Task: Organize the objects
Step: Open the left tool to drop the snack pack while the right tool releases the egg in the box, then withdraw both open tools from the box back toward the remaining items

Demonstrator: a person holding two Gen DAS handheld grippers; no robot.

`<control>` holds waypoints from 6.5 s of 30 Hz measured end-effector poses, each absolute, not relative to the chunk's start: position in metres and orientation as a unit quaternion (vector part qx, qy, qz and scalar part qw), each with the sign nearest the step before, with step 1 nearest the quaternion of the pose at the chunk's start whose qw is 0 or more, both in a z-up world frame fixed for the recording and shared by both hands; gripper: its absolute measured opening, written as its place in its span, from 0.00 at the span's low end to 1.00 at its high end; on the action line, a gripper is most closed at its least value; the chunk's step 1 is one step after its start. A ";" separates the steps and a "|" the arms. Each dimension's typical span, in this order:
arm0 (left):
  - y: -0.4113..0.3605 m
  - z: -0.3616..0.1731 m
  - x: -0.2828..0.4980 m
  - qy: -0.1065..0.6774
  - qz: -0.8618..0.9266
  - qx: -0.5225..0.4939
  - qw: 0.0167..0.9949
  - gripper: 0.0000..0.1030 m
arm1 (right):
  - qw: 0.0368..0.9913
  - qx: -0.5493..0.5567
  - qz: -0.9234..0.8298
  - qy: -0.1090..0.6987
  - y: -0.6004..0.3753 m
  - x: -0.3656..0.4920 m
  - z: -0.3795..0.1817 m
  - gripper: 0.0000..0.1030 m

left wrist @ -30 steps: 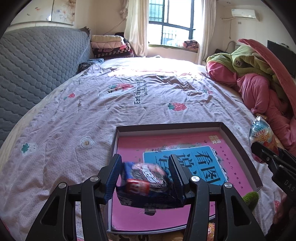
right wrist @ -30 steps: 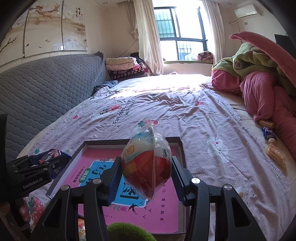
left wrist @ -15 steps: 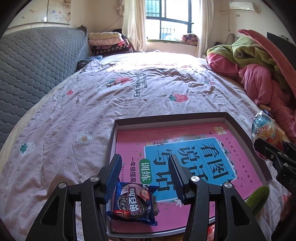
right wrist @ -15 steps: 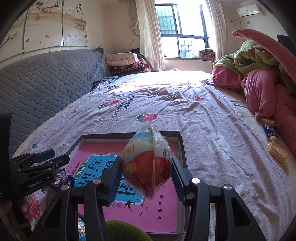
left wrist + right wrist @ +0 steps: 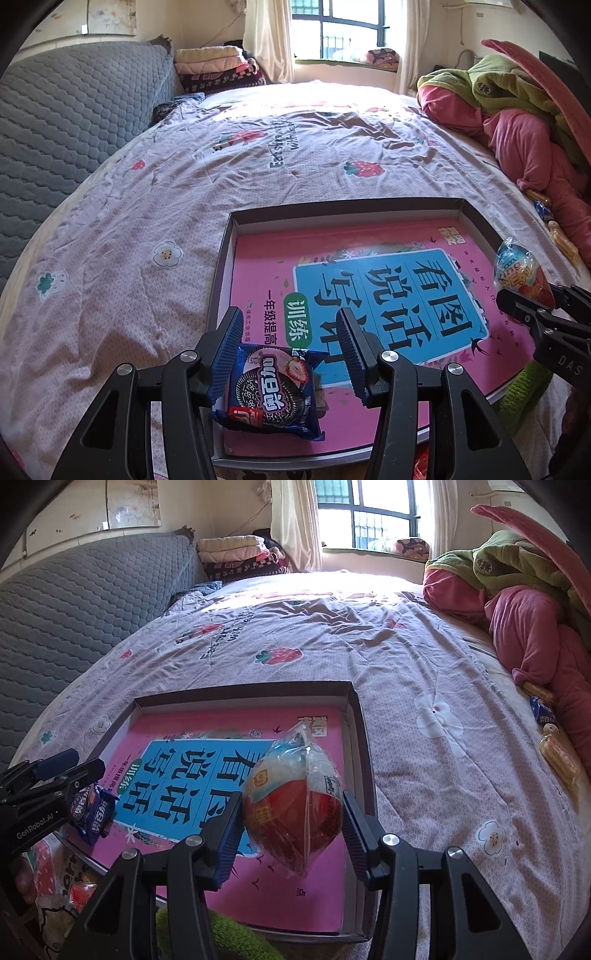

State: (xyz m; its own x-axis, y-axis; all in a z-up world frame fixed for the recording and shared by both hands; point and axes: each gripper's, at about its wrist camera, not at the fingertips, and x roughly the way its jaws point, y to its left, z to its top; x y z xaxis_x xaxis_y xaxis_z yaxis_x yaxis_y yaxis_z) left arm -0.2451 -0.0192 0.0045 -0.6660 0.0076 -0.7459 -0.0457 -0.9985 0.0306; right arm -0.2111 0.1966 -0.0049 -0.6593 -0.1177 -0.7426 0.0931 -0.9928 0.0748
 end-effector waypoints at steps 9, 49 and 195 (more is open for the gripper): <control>-0.021 -0.008 -0.252 0.020 0.899 -0.437 0.013 0.52 | 0.044 0.439 -0.898 -0.008 0.197 -0.217 -0.017 0.50; -0.040 0.014 -0.236 -0.051 0.907 -0.416 0.032 0.75 | 0.044 0.403 -0.914 0.007 0.192 -0.210 0.000 0.66; -0.029 -0.004 -0.052 -0.003 0.929 -0.370 0.009 0.78 | 0.141 0.265 -0.953 0.029 0.167 -0.011 0.012 0.77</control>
State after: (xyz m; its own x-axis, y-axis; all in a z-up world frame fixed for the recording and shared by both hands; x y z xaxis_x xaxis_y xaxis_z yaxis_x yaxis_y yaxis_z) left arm -0.0519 -0.0285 -0.0041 -0.7257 0.0187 -0.6878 -0.0136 -0.9998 -0.0128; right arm -0.0106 0.1668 0.0123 -0.8197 -0.2530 -0.5140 0.2835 -0.9588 0.0199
